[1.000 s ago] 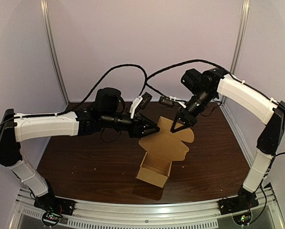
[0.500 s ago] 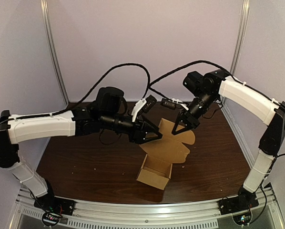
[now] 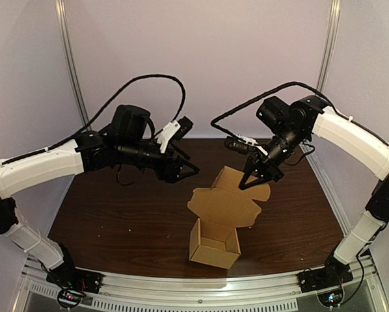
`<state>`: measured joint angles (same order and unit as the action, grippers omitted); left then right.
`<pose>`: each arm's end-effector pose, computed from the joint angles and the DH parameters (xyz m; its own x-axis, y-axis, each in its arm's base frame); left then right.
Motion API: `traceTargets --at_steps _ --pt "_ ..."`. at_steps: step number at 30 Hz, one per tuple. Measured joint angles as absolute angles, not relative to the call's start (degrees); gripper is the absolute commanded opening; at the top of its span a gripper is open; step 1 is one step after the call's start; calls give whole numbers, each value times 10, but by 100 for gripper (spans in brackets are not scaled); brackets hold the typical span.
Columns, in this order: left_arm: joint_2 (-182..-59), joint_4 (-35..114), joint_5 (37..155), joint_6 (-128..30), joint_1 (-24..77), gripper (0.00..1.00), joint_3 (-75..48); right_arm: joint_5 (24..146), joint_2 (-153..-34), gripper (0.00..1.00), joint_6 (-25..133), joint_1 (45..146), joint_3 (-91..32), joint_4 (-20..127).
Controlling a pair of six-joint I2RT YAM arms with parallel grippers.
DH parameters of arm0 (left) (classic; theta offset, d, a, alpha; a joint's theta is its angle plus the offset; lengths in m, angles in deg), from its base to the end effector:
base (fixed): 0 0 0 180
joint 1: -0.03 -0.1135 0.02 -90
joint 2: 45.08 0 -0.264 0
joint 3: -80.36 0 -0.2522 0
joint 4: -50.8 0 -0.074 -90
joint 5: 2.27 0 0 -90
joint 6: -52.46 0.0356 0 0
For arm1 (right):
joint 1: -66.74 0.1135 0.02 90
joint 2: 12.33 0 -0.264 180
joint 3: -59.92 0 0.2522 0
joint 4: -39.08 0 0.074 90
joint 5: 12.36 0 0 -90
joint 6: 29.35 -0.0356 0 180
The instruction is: Fold the paper box
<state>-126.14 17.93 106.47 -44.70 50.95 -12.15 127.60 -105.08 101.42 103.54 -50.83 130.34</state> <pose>0.1967 -0.2603 0.3546 -0.3927 0.2964 -0.8706 0.8743 0.4138 -0.2535 0.2242 0.2018 0.3623 -0.2138 -0.6846 -0.6969 -0.9263 -0.0845 0.3672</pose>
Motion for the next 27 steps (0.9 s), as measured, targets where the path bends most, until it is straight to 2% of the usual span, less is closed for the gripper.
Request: traceTargets --at_steps 5,18,27 --pt "-1329 178 1098 -449 516 67 -121 1271 -1050 0 1014 1043 -508 1303" --pt "-1334 255 1213 -481 527 61 -121 1261 -1050 0 1012 1044 -501 1303" --pt "-1369 301 1263 -507 535 61 -120 1261 -1056 0 1012 1048 -501 1303"
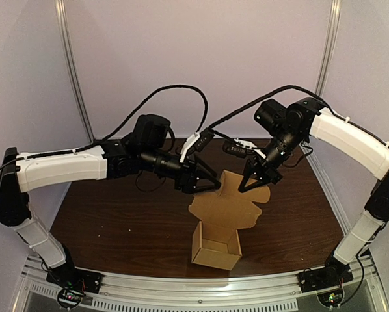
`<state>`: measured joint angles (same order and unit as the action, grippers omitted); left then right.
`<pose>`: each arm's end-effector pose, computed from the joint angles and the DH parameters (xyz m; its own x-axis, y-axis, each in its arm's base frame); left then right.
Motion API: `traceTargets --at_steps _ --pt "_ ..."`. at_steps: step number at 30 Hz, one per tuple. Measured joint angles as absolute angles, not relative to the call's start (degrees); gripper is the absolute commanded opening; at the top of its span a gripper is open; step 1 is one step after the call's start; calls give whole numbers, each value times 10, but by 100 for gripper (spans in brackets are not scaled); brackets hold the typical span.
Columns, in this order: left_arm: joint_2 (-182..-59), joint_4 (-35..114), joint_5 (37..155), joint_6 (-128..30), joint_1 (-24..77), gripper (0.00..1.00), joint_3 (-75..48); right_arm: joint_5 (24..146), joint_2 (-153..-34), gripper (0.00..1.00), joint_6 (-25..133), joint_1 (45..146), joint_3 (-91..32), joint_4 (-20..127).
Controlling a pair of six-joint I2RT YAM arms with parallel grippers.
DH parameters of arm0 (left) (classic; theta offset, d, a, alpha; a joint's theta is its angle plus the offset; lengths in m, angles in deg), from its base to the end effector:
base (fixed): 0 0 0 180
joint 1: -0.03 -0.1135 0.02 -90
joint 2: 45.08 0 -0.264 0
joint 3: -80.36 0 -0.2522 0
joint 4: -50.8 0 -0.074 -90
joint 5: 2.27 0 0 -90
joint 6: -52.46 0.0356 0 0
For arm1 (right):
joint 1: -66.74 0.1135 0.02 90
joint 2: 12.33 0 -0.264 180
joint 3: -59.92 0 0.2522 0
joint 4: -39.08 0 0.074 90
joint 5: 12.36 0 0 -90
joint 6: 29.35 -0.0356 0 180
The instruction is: Fold the paper box
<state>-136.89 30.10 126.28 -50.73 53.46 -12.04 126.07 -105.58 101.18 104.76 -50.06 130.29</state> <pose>0.2040 -0.3122 0.3160 -0.4645 0.3266 -0.8231 0.8821 0.0889 -0.4625 0.2220 0.2074 0.3556 -0.2089 -0.7106 -0.6718 -0.9238 -0.0821 0.3740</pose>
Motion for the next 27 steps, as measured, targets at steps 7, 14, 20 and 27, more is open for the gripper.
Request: traceTargets --at_steps 7,14,20,27 --pt "-1382 313 1283 -516 537 55 -120 1261 -1056 0 1010 1048 -501 1304" --pt "-1395 343 1306 -532 540 38 -118 1279 -1058 1 1017 1048 -508 1307" --pt "-1416 375 1343 -552 543 11 -109 1290 -1061 3 1027 1047 -509 1308" --pt "-1424 382 1347 -555 545 0 -105 1292 -1062 14 1026 1047 -509 1309"
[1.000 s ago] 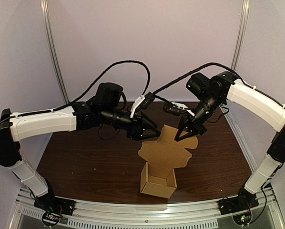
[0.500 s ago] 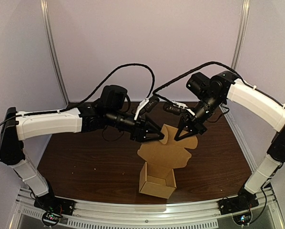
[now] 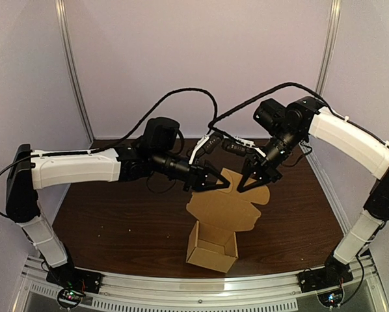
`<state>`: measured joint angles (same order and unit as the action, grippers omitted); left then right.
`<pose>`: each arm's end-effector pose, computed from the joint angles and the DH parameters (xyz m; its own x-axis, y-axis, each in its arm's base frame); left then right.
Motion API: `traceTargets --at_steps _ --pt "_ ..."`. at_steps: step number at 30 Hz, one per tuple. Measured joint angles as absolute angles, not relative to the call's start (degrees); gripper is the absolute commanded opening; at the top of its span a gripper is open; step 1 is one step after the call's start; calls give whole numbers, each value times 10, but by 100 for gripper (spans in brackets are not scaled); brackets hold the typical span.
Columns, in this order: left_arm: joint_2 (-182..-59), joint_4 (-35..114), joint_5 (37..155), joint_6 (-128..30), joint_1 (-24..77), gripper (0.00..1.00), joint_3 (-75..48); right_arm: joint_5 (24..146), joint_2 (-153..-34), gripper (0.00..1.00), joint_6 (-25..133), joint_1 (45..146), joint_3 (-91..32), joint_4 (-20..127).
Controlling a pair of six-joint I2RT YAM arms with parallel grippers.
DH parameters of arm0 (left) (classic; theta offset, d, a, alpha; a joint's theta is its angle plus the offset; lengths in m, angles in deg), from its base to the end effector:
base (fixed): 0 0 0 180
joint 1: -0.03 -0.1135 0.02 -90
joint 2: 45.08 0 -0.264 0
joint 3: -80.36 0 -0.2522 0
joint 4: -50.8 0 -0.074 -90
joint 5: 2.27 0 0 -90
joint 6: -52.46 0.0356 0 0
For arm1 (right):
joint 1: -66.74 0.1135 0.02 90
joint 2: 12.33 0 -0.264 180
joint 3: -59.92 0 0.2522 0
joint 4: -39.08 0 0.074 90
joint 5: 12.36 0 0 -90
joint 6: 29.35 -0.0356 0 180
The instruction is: Fold the paper box
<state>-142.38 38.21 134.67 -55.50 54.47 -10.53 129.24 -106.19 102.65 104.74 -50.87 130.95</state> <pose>0.2086 -0.3365 0.3046 -0.4900 0.3235 -0.8095 0.8427 -0.0619 -0.5349 0.2224 0.2092 0.3575 -0.2022 -0.6854 -0.6995 -0.9126 -0.1272 0.3885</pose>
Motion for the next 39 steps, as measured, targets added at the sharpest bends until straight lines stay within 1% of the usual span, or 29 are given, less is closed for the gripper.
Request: traceTargets --at_steps 4,7,11,14,19,30,39 --pt "-1423 380 1340 -548 545 0 -106 1295 -1048 23 1025 1035 -504 1305" --pt "-1415 379 1334 -542 545 0 -112 1306 -1025 26 1025 993 -499 1304" --pt "-1394 381 1326 -540 545 0 -129 1329 -988 26 1009 906 -481 1298" --pt "-1380 389 1320 -540 545 0 -141 1316 -975 25 970 877 -443 1268" --pt "-1363 413 1290 -544 545 0 -162 1276 -990 24 927 879 -387 1221" --pt "-1359 432 1220 -548 545 0 -177 1283 -990 25 945 914 -385 1230" --pt "-1359 435 1203 -551 545 0 -178 1293 -990 31 953 929 -387 1242"
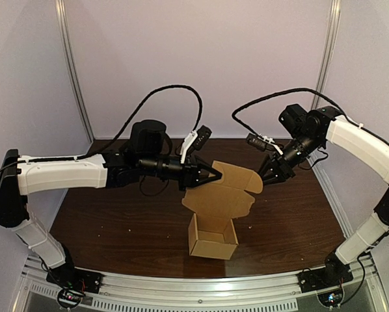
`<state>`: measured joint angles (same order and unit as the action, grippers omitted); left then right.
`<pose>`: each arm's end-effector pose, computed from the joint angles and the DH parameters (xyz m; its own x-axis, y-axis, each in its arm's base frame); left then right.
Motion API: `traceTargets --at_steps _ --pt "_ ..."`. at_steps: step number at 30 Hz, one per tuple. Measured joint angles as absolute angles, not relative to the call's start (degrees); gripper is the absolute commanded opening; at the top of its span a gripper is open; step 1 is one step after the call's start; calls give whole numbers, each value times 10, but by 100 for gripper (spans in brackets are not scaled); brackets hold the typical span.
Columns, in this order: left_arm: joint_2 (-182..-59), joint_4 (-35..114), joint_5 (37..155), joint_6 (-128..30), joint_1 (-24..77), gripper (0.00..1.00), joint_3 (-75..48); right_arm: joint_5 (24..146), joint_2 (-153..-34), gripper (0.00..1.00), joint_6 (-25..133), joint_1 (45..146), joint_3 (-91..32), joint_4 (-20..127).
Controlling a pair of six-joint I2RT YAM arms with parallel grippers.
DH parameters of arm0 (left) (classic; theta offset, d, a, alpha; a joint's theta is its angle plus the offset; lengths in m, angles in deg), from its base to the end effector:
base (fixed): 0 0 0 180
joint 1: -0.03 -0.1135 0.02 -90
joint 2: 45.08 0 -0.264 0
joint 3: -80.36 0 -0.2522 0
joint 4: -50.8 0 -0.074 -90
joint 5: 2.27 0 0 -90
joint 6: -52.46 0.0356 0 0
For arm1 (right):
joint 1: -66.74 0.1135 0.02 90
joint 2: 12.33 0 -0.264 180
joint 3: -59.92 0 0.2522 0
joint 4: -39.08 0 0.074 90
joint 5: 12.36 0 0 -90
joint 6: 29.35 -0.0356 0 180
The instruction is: Fold the paper box
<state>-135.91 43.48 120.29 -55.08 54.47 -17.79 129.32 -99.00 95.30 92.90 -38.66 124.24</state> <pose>0.2012 -0.3144 0.3089 -0.4528 0.1966 -0.8697 0.8910 0.1355 -0.4333 0.2382 0.1481 0.3371 -0.4362 -0.6070 -0.6642 -0.8805 0.1358 0.4542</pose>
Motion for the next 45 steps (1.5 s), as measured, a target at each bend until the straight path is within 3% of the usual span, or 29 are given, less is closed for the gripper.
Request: traceTargets --at_steps 11,26,33,35,37,45 --pt "-1364 449 1182 -563 545 0 -178 1294 -990 38 896 938 -387 1232" --pt "-1393 512 1247 -600 539 0 -178 1323 -1000 36 892 942 -403 1233" --pt "-1397 525 1283 -609 533 0 -178 1361 -1027 22 929 943 -430 1270" --pt "-1398 529 1288 -611 533 0 -178 1372 -1034 14 943 943 -437 1282" --pt "-1400 533 1292 -614 533 0 -178 1383 -1037 0 956 943 -441 1295" --pt "-1403 537 1291 -622 530 0 -178 1391 -1035 0 975 944 -442 1304"
